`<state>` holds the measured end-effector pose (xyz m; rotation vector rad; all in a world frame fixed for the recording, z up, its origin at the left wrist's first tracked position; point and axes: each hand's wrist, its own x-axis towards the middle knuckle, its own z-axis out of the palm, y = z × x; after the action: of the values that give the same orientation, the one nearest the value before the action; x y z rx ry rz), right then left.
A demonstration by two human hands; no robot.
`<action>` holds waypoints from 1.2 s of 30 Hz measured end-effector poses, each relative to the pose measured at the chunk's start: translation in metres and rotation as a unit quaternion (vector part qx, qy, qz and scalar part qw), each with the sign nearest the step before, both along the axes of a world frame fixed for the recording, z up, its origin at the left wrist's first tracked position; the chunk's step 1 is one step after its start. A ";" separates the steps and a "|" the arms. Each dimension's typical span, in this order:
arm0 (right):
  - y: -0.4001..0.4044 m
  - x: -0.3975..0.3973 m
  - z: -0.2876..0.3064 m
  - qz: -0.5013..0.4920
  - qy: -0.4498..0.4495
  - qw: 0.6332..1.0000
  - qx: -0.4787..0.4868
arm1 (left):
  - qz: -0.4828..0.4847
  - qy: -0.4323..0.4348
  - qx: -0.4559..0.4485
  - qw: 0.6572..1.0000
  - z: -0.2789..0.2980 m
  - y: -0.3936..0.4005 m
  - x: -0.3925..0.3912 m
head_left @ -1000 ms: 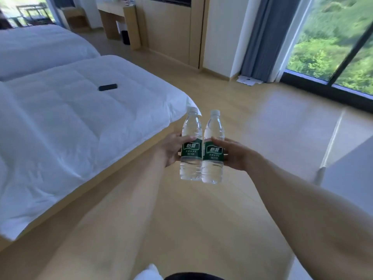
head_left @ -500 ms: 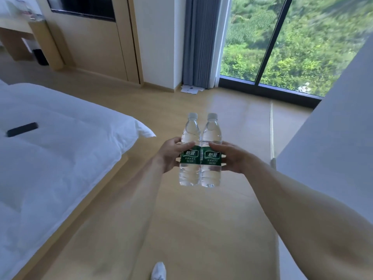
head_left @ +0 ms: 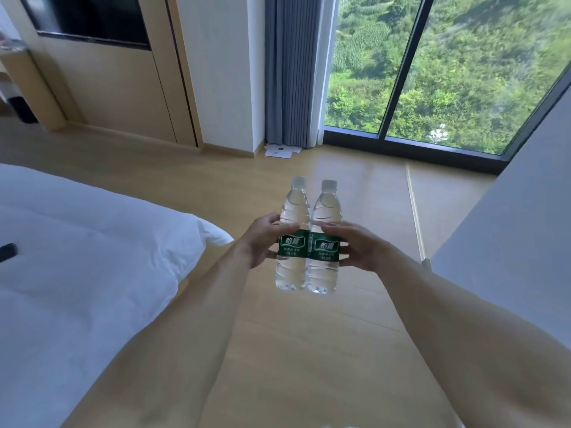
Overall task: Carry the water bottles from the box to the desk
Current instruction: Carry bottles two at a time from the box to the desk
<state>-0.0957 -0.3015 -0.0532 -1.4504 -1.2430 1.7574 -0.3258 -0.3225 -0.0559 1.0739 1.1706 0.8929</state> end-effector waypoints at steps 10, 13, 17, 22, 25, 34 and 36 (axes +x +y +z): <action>0.159 -0.021 -0.018 0.004 -0.008 1.000 -0.003 | 0.049 0.036 -0.011 0.998 -0.010 0.147 -0.009; 0.223 -0.028 -0.020 0.015 -0.007 1.000 -0.011 | 0.074 0.042 -0.016 0.996 -0.008 0.202 -0.010; 0.306 -0.032 -0.009 0.034 0.000 0.999 -0.024 | 0.099 0.053 -0.028 0.993 0.001 0.278 -0.008; 0.395 -0.041 0.008 0.074 -0.018 0.997 -0.015 | 0.124 0.056 -0.022 0.990 0.008 0.355 -0.015; 0.438 -0.049 0.010 0.080 -0.027 0.996 -0.010 | 0.131 0.055 -0.020 0.990 0.007 0.396 -0.024; 0.574 -0.096 0.008 0.093 -0.052 0.994 0.015 | 0.139 0.021 0.006 0.990 -0.005 0.521 -0.072; 0.608 -0.111 0.005 0.094 -0.057 0.994 0.018 | 0.135 0.017 0.007 0.991 -0.009 0.555 -0.088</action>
<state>-0.2071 0.3068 -0.0485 -1.4719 -1.5076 1.7821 -0.4143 0.2322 -0.0650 0.9576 1.3609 1.0963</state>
